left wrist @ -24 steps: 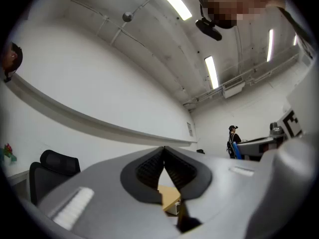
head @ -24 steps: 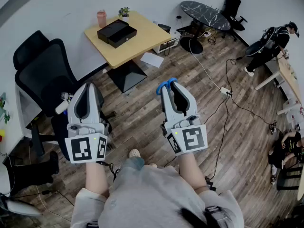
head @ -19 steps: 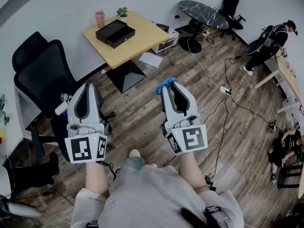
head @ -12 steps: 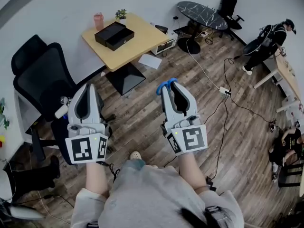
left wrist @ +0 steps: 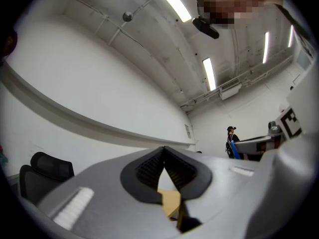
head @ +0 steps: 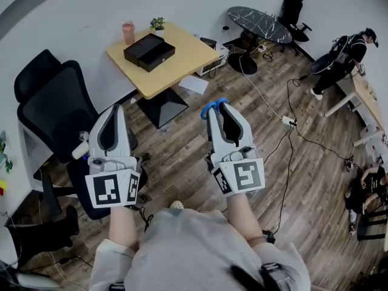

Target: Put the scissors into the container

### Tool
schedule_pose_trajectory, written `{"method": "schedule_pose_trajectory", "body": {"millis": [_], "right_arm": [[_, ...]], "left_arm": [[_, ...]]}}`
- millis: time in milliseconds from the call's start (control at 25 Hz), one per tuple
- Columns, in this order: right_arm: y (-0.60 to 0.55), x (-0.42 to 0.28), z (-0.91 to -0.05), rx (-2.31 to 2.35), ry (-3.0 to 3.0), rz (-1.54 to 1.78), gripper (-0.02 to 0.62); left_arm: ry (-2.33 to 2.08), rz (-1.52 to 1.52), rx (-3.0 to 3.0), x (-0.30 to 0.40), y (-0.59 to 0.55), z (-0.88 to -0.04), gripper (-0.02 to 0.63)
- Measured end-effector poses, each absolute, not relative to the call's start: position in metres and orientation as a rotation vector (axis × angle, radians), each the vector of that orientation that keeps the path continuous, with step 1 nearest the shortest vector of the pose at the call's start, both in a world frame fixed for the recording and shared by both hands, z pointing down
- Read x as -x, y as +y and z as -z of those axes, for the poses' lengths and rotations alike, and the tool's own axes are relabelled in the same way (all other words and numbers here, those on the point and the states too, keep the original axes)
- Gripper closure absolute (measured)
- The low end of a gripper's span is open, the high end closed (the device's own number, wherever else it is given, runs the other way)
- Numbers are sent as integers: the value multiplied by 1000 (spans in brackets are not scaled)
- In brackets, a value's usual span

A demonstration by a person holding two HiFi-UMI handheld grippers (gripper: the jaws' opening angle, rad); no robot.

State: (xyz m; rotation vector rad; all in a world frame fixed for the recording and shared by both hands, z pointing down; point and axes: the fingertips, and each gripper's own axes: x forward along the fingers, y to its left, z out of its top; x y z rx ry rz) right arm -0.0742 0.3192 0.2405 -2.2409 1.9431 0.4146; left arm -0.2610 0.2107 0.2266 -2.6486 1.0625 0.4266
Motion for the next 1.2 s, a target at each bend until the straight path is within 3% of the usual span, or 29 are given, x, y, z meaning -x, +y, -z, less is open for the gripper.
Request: {"method": "schedule_pose_trajectory", "body": {"millis": [640,1200], "right_arm": [[263,44,-249,2273,1919,-381,522],[172,-45,-229,2192,1981,-429,522]], "left_arm": [[1021,-397,2675,231,147,-241,548],[1108,-432,2634,148,67,-220,548]]}}
